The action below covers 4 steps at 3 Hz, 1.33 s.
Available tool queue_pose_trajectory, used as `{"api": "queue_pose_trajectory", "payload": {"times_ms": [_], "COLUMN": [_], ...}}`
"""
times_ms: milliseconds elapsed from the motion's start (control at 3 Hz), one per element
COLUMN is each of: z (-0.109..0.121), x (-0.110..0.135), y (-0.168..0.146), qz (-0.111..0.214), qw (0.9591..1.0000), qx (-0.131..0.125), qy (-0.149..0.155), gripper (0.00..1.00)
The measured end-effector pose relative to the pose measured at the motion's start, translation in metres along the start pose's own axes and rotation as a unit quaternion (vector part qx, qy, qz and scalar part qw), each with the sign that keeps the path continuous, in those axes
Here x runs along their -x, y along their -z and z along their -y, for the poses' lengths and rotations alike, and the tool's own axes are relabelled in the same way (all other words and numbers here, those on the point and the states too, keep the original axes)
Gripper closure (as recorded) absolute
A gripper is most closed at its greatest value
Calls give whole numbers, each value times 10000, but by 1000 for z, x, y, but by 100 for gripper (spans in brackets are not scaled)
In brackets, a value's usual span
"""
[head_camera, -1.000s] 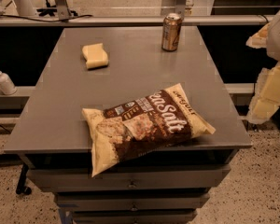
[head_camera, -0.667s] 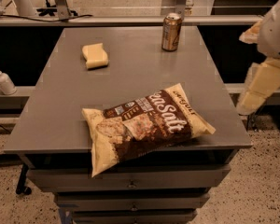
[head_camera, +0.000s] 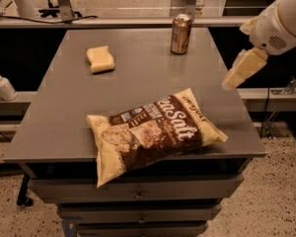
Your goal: Move orange can near sponge
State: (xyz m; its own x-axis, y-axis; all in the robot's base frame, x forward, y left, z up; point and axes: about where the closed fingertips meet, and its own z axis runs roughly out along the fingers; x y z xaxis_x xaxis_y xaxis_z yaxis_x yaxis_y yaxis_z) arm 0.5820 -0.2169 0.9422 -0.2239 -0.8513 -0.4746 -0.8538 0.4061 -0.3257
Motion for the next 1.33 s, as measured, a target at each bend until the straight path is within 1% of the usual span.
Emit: {"api": "queue_pose_trajectory", "payload": {"times_ms": [333,667,1000,1333], "z": [49,89,112,132], "x": [4,13,22,43], "y": [-33,-61,-84,-95], "qz": [792,1648,2401,2874], "qw": [9947,9774,9517,9319], "qx": [-214,-337,-364,-297], "qy": [-614,-1280,-1878,-2193], "gripper": [0,0,0,0]}}
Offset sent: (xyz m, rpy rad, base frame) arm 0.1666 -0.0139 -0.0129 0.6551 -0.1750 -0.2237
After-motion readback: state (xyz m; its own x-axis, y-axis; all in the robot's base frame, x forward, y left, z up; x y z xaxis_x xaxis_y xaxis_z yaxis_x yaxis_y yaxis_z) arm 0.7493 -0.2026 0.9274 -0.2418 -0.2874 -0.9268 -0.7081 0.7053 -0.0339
